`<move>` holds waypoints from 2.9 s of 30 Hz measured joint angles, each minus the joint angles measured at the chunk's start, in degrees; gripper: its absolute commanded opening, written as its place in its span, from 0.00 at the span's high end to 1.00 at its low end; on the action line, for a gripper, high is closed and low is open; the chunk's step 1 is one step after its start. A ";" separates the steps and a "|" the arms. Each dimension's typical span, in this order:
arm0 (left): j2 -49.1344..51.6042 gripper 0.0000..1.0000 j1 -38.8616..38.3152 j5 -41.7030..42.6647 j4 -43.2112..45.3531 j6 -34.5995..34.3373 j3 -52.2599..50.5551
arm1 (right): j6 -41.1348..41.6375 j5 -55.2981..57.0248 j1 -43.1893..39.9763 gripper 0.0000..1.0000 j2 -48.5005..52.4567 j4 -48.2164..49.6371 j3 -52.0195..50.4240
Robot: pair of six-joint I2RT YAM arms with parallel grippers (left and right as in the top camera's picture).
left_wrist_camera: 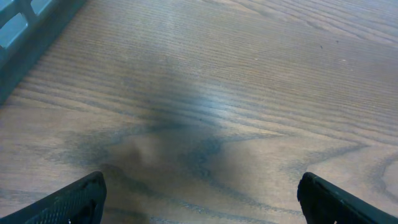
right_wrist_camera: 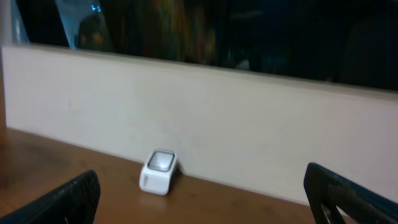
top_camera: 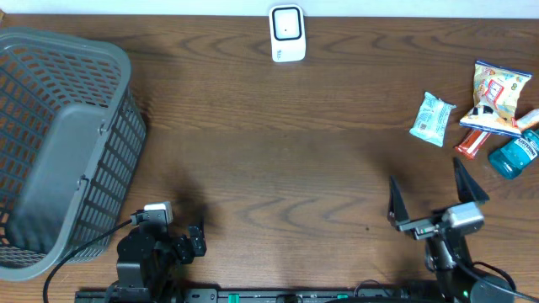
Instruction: Scan the item barcode
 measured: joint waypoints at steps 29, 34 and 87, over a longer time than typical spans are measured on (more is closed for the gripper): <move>0.00 0.02 0.00 0.00 0.00 0.00 0.00 | 0.00 3.08 0.00 0.01 -0.22 -3.15 -15.21; 0.00 0.02 0.00 0.00 0.00 0.00 0.00 | 0.00 3.23 0.00 0.01 -0.22 -3.15 -15.21; -0.04 0.02 0.00 -3.91 43.78 0.31 -10.47 | 0.00 3.43 0.00 0.01 -0.22 -3.19 -15.21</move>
